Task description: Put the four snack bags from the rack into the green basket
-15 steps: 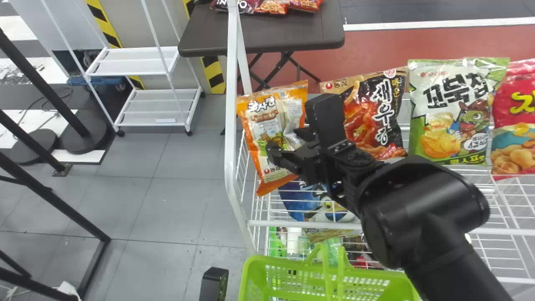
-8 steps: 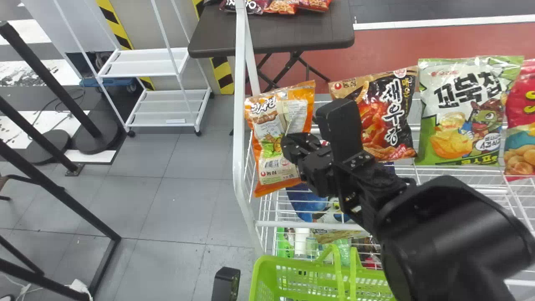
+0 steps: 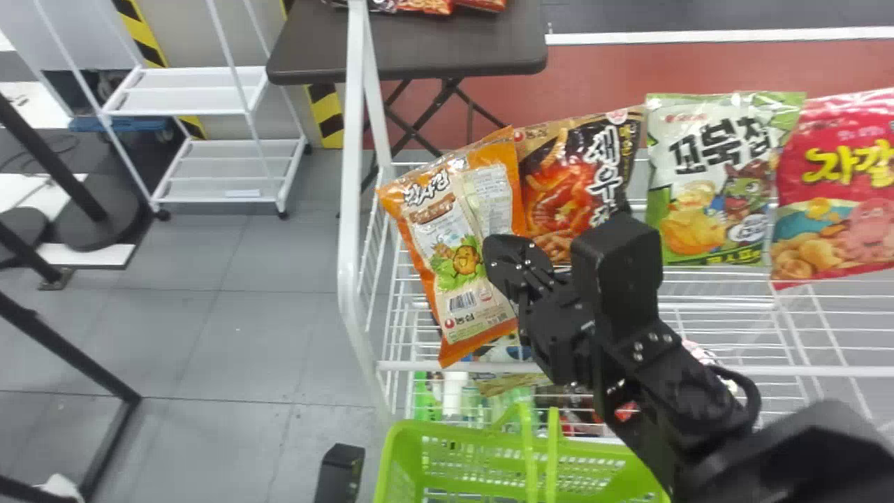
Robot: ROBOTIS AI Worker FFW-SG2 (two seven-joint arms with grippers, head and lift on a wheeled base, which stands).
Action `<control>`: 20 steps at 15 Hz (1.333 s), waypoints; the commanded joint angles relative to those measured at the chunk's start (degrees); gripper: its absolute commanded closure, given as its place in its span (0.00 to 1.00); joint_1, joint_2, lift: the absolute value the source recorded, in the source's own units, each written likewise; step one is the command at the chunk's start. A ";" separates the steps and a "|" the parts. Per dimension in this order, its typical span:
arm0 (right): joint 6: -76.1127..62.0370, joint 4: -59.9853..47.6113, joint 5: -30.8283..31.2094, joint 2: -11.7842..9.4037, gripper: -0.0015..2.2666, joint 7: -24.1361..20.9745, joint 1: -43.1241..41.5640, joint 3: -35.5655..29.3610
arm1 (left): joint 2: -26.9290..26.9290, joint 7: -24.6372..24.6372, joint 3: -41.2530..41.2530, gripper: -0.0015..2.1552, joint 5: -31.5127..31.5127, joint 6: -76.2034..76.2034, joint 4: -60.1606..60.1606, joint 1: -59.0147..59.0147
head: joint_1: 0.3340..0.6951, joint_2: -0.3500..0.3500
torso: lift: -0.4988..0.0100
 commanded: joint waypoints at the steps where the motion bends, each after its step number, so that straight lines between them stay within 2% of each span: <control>1: -2.81 -6.09 0.38 -1.76 0.95 0.00 7.01 -3.33 | -0.08 0.01 -0.07 0.94 -0.02 0.00 -0.36 0.09 | 1.00 0.51 | 0.97; 2: -3.87 -8.90 0.20 -2.81 0.95 -0.17 10.44 -5.27 | 0.01 0.01 0.11 0.94 -0.02 0.00 -0.71 0.35 | 1.00 0.44 | 0.97; 6: -3.34 -17.95 -1.29 -6.59 0.95 -0.44 22.13 -12.47 | -0.08 0.09 2.13 0.94 0.34 -0.35 -0.71 0.79 | 1.00 0.29 | 0.97; 7: -2.11 -19.71 -2.44 -7.38 0.95 -0.44 24.33 -14.58 | -0.34 0.09 3.01 0.94 0.51 -0.35 -0.71 0.88 | 1.00 0.21 | 0.97; 9: 1.93 -21.73 -2.61 -9.23 0.95 -0.44 26.52 -17.04 | -1.31 0.09 4.59 0.94 0.69 -1.58 -0.89 1.85 | 1.00 0.15 | 0.97; 11: 3.69 -23.05 -4.28 -10.46 0.95 0.71 29.69 -21.70 | -1.57 0.36 4.59 0.94 0.60 -2.28 -0.98 2.02 | 1.00 0.09 | 0.97; 12: 6.50 -23.49 -6.65 -10.81 0.95 2.64 30.92 -24.43 | -1.66 0.45 4.42 0.94 0.60 -2.46 -0.98 2.11 | 1.00 0.06 | 0.97; 14: 12.13 -23.58 -8.06 -10.72 0.95 4.92 33.20 -26.10 | -1.75 0.45 4.59 0.94 0.60 -2.64 -0.98 2.20 | 1.00 0.00 | 0.97; 16: 15.29 -23.22 -8.50 -9.93 0.97 6.42 35.40 -25.48 | -1.75 0.62 4.68 0.94 0.60 -3.16 -0.98 2.29 | 1.00 0.00 | 0.97; 18: 16.17 -21.99 -8.59 -8.44 0.97 8.53 36.54 -23.37 | -1.75 0.62 4.59 0.94 0.60 -3.16 -1.33 2.37 | 1.00 0.00 | 0.97; 20: 16.17 -19.09 -7.36 -8.26 0.97 8.97 36.37 -20.21 | -1.83 0.53 4.42 0.94 0.60 -3.16 -1.68 2.64 | 1.00 0.00 | 0.97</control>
